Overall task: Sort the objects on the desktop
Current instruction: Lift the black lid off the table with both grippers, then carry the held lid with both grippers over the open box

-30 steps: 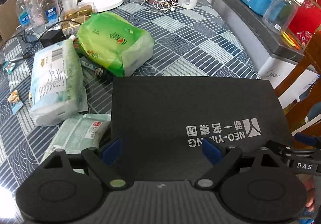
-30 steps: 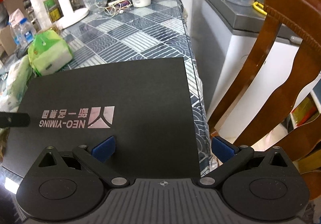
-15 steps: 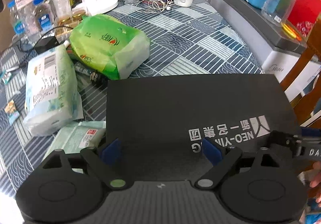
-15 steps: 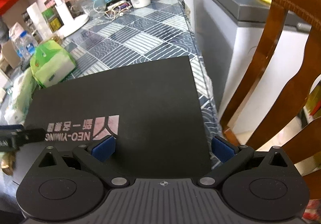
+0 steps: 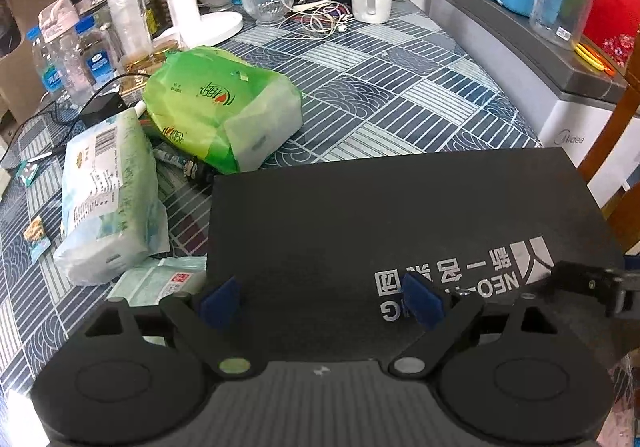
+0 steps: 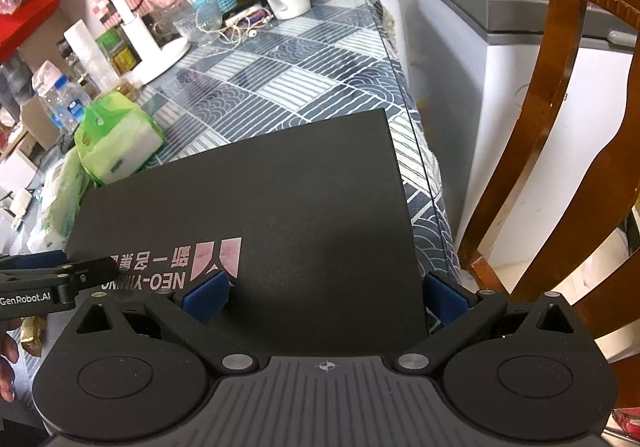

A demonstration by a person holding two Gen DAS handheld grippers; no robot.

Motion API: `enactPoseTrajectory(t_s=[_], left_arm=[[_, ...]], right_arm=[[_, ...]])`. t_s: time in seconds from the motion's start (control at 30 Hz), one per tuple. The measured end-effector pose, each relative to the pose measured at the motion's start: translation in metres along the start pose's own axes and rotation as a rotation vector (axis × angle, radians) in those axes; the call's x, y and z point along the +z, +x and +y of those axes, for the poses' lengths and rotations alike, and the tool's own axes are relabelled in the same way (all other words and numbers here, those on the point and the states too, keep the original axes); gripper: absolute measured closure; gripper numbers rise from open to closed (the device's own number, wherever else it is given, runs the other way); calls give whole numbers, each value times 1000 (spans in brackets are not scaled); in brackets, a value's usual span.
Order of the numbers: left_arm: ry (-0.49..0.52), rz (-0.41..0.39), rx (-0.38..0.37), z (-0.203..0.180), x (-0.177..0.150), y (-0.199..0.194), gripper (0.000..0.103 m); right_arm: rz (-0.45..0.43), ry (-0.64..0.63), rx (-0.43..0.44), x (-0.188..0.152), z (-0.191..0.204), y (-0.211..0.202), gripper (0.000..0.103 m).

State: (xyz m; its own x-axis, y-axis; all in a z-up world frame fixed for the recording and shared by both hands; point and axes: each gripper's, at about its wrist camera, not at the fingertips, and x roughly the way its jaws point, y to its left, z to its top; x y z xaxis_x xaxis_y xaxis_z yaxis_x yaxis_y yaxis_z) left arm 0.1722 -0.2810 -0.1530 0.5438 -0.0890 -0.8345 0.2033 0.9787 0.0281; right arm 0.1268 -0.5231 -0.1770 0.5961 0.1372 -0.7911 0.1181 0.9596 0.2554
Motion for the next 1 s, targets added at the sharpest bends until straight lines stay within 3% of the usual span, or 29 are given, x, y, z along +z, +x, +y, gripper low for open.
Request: enactPoseTrajectory(t_s=[0.27, 0.43, 0.53, 0.67, 0.87, 1.0], left_arm=[[1, 32, 6, -13, -6, -7, 0], [-66, 18, 56, 6, -10, -7, 0], [-54, 10, 46, 16, -7, -4, 0], [-118, 31, 27, 34, -6, 2, 0], [-282, 78, -127, 61, -11, 13, 0], [-279, 95, -174, 65, -10, 20, 0]], right_arm=[[-18, 6, -7, -1, 0, 3, 0], [-10, 3, -15, 1, 2, 6, 0], [-8, 5, -19, 0, 2, 6, 0], [-10, 8, -26, 1, 2, 6, 0], [-12, 10, -30, 1, 2, 6, 0], [-9, 9, -32, 1, 3, 6, 0]])
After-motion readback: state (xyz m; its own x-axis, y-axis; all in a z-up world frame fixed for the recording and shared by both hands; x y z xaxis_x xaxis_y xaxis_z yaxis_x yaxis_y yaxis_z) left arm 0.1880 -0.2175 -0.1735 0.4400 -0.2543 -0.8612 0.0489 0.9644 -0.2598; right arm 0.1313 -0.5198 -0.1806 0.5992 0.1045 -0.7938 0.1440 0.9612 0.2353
